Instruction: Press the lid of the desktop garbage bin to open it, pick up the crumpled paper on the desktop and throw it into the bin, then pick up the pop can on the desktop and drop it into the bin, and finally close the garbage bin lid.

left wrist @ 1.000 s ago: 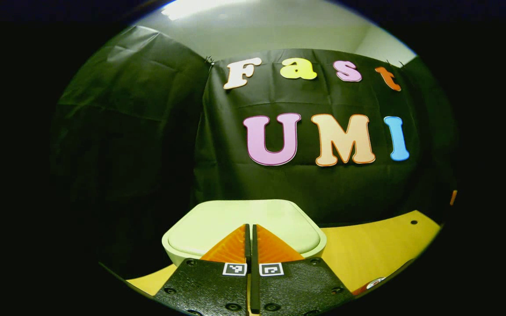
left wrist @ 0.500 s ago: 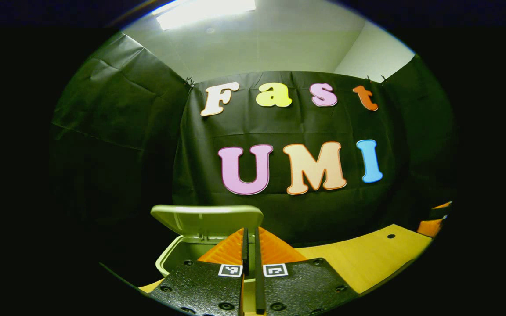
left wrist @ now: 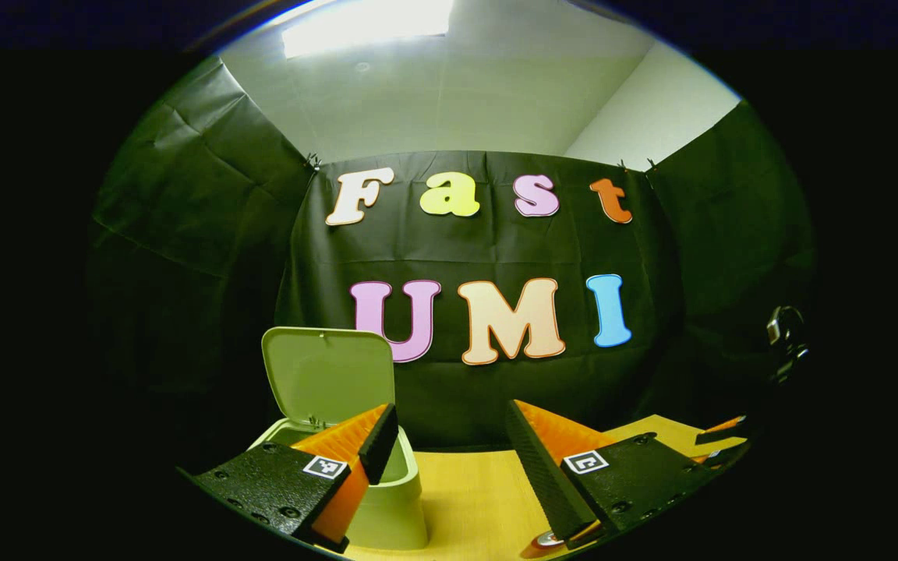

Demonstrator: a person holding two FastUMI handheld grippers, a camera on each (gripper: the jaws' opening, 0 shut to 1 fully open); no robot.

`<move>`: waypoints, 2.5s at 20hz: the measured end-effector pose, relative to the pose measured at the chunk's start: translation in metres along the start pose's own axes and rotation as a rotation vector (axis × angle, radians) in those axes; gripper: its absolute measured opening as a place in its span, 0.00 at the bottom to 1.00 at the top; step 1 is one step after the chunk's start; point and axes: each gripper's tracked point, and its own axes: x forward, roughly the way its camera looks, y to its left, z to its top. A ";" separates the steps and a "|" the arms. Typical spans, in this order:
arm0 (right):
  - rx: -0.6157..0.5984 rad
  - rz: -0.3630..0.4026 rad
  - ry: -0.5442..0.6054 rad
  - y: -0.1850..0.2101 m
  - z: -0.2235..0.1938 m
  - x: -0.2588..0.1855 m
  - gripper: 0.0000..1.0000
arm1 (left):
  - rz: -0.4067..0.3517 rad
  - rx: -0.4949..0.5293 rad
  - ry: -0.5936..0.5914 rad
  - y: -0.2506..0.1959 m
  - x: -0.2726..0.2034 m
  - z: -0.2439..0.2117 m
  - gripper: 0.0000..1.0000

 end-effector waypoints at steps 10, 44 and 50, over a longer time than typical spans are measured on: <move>-0.025 0.039 0.373 0.013 -0.153 0.029 1.00 | 0.073 -0.015 -0.007 0.022 -0.031 0.014 0.90; -0.108 0.177 -0.290 0.110 0.157 0.021 0.08 | 0.076 -0.019 0.098 0.050 -0.019 -0.016 0.92; -0.135 0.236 -0.366 0.173 0.200 0.035 0.08 | 0.101 -0.003 0.119 0.084 -0.016 -0.029 0.89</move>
